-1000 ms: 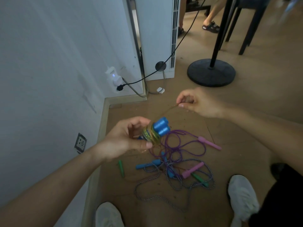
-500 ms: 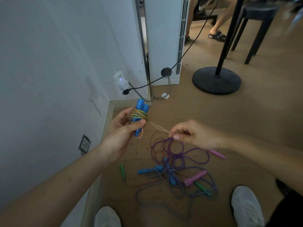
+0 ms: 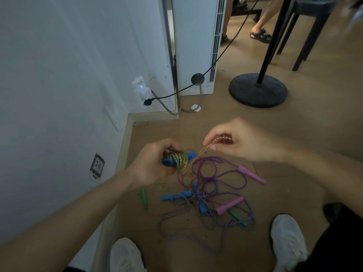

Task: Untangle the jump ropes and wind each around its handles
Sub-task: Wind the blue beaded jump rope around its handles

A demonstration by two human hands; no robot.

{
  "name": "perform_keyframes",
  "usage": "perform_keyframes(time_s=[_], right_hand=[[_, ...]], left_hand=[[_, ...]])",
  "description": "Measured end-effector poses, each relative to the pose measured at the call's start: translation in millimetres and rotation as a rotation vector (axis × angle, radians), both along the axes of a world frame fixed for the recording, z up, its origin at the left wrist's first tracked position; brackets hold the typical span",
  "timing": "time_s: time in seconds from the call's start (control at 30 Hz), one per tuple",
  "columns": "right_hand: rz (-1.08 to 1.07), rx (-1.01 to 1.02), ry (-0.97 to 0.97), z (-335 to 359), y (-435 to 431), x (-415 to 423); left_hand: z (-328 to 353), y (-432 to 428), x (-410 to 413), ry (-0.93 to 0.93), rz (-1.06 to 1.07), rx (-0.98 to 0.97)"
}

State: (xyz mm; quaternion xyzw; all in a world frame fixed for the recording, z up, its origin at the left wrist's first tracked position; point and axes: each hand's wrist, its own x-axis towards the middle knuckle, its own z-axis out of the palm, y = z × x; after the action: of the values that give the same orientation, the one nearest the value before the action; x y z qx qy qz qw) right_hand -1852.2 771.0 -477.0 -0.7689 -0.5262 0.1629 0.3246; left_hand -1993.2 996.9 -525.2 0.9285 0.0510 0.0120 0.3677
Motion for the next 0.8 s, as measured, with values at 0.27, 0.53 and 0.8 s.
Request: perform_keyframes(time_s=[0.27,0.53,0.8], right_hand=[[-0.104,0.124,0.088,9.3,-1.3,19.5],[-0.266,0.203,0.150,0.8,-1.4,42.1],[-0.241,0.082,0.170,-17.7,-0.3,30.6]], left_hand=[[9.5,-14.8,-5.3,0.069,-0.306,-0.105],[26.8,-16.7,-7.2,0.097,-0.257,-0.714],[26.4,-12.1,-2.4,0.006,0.006,-1.132]])
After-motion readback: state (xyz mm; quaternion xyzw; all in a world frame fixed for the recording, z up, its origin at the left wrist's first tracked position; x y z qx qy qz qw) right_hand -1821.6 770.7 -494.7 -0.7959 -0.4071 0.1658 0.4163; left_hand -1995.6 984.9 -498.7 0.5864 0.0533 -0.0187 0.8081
